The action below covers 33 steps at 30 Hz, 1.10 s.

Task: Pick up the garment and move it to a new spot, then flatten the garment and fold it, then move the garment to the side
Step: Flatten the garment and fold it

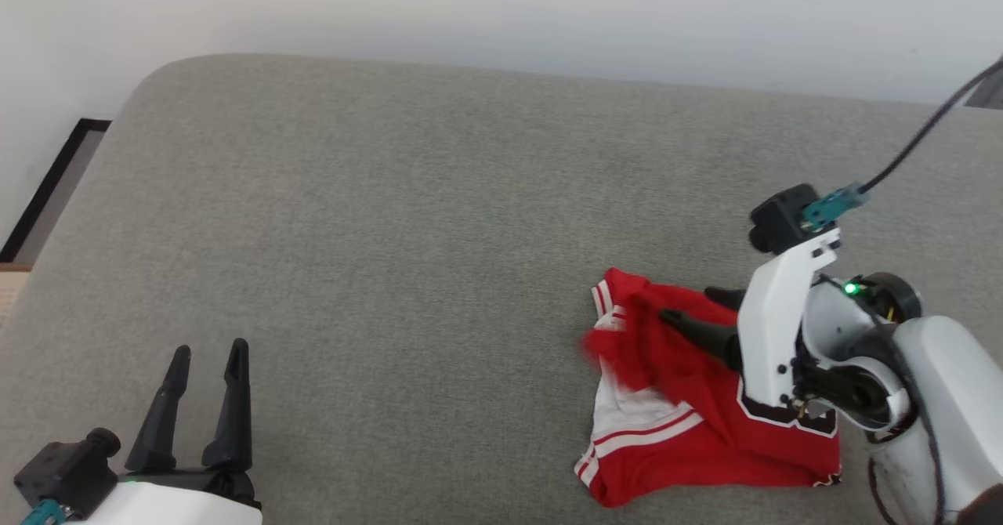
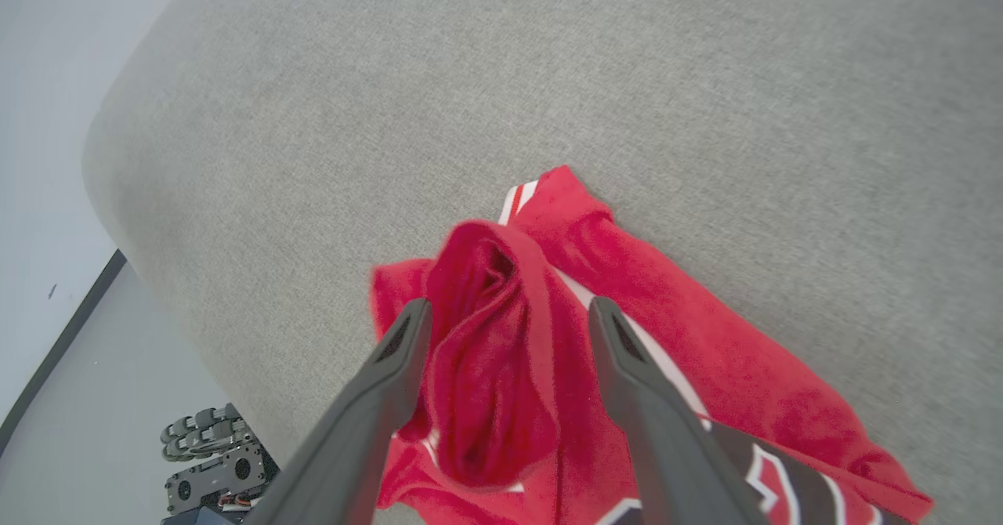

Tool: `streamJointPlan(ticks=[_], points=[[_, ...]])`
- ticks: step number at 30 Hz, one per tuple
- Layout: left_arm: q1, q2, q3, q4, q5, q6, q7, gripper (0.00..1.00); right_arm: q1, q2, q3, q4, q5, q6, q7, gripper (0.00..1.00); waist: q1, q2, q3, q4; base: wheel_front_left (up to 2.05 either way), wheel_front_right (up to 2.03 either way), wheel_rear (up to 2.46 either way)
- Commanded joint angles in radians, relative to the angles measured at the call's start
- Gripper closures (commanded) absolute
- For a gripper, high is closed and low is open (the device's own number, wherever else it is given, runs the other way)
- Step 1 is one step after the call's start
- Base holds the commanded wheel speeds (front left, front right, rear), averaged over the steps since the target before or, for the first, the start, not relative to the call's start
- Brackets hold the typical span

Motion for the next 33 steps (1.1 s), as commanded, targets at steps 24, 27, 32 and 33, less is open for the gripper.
streamJointPlan(ticks=[24, 27, 32, 33], points=[[0.046, 0.032, 0.051, -0.023, 0.035, -0.004, -0.005, 0.00, 0.167, -0.031, -0.179, -0.137, -0.121, 0.000, -0.453, 0.00, 0.0000, 0.0000, -0.048, -0.157, 0.00, 0.00, 0.00], [0.053, 0.035, 0.056, -0.026, 0.038, -0.004, -0.005, 0.00, 0.192, -0.026, -0.192, -0.115, -0.142, 0.000, -0.539, 0.00, 0.0000, 0.0000, -0.059, -0.170, 0.00, 0.00, 0.00], [0.074, 0.034, 0.068, -0.024, 0.045, -0.004, -0.005, 0.00, 0.229, -0.009, -0.212, -0.079, -0.170, 0.000, -0.647, 0.00, 0.0000, 0.0000, -0.077, -0.185, 0.00, 0.00, 0.00], [0.078, 0.034, 0.070, -0.024, 0.048, -0.004, -0.005, 0.00, 0.239, -0.003, -0.216, -0.070, -0.177, 0.000, -0.674, 0.00, 0.0000, 0.0000, -0.082, -0.188, 0.00, 0.00, 0.00]])
